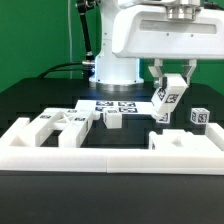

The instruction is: Assemble chair

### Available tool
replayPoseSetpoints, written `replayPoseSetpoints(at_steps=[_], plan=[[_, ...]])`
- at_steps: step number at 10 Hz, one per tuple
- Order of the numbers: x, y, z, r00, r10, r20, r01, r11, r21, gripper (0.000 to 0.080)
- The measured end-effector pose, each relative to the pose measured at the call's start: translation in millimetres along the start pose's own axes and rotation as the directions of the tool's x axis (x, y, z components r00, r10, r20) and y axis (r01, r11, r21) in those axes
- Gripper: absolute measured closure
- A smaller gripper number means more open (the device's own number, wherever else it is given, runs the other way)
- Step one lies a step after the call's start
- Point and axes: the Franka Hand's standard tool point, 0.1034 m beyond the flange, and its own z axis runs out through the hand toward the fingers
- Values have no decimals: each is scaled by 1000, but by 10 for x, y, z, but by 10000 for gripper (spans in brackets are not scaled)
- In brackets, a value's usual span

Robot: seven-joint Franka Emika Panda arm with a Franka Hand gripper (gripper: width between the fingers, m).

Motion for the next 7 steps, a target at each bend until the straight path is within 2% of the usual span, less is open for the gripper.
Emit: replayPoseSetpoints(at_steps=[1, 2, 3, 5, 6, 7], plan=[[45, 32, -15, 998, -7, -66, 5, 1000, -21, 509], [62, -25, -25, 997, 7, -72, -8, 1000, -15, 509], [129, -101, -60, 999, 15, -42, -15, 1000, 3, 509], [352, -215, -84, 998, 21, -64, -20, 1000, 17, 508], [394, -295, -63, 997, 24, -68, -23, 999, 22, 508], [374, -262, -59, 998, 22, -66, -21, 1000, 20, 508]])
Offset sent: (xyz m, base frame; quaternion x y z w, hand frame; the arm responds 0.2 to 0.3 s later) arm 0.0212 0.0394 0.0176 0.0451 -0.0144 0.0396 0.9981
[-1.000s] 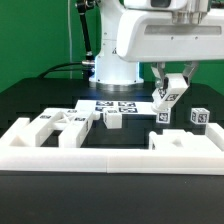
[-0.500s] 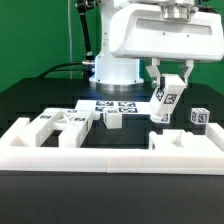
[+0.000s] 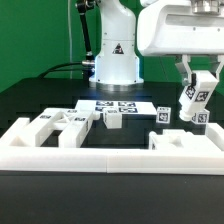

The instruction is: Assemble chair

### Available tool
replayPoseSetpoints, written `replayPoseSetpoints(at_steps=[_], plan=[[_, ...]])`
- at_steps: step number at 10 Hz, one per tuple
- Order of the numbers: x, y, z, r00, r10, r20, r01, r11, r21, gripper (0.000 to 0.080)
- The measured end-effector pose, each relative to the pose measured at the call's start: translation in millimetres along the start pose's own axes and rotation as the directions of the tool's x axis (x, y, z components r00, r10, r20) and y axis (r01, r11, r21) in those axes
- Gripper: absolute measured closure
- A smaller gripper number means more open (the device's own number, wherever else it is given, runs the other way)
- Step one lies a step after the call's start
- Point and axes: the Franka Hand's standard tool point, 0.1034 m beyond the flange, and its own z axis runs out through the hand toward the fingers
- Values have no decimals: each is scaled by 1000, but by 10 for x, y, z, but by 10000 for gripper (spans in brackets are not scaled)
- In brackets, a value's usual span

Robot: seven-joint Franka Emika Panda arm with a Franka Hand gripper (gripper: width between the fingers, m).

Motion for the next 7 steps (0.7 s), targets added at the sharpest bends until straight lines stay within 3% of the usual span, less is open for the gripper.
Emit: replayPoseSetpoints(at_steps=[3, 4, 6, 7], plan=[[-16, 0, 25, 1000, 4, 4, -4, 1000, 2, 508], [-48, -8, 82, 999, 32, 19, -32, 999, 20, 508], [119, -3, 149, 996, 88, 18, -89, 994, 55, 508], [191, -9, 192, 995, 97, 5, -97, 993, 62, 508]])
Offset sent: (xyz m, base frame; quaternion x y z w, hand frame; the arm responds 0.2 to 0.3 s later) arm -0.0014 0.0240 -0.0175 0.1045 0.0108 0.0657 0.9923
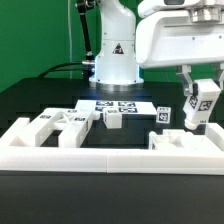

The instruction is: Assemble chair

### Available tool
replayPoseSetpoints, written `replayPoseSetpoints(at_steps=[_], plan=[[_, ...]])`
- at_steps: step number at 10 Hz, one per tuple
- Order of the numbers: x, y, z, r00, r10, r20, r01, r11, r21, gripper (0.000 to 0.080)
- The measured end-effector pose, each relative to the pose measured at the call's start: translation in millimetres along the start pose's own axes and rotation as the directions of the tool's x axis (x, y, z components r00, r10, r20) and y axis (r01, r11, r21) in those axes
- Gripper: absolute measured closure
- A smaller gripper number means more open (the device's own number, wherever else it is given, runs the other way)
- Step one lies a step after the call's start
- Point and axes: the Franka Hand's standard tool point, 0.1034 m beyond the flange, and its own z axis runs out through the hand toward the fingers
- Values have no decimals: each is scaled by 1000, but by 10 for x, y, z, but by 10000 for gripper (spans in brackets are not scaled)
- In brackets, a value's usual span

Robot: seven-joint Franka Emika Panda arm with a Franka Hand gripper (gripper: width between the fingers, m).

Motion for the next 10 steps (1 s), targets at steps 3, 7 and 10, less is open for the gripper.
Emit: replayPoseSetpoints(at_steps=[3, 7, 10], plan=[[26, 9, 1, 1000, 0, -25, 0, 1000, -9, 508], [89, 86, 15, 966, -42, -253, 19, 996, -92, 508], [76, 43, 41, 970, -43, -237, 24, 996, -83, 508]])
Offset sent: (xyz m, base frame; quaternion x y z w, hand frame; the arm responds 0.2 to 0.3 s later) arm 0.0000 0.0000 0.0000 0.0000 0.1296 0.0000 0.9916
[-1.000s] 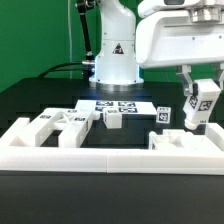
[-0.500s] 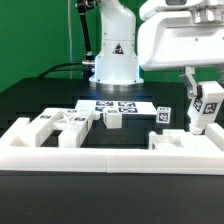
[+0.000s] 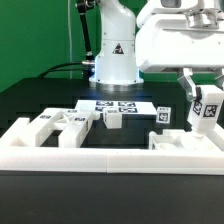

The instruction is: Assemble chair

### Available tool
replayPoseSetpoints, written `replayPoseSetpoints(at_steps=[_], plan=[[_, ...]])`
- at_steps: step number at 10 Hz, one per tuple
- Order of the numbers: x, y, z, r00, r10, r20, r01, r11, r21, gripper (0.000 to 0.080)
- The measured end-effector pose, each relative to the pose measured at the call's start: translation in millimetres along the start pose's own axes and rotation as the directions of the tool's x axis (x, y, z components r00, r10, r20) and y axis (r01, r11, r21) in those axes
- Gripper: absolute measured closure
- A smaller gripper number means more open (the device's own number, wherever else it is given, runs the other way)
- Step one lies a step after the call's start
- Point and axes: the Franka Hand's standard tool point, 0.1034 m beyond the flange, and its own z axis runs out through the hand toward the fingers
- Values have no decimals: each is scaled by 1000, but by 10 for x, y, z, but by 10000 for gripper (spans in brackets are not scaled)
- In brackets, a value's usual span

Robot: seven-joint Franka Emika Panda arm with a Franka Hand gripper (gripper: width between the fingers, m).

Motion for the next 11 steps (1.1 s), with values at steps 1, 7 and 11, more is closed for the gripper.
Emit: replayPoseSetpoints(at_steps=[1, 7, 11], plan=[[-2, -40, 9, 1000, -4, 1, 4, 1000, 3, 508], [-12, -160, 114, 1000, -17, 8, 16, 1000, 15, 508], [-79, -207, 158, 1000, -21, 20, 21, 1000, 20, 508]])
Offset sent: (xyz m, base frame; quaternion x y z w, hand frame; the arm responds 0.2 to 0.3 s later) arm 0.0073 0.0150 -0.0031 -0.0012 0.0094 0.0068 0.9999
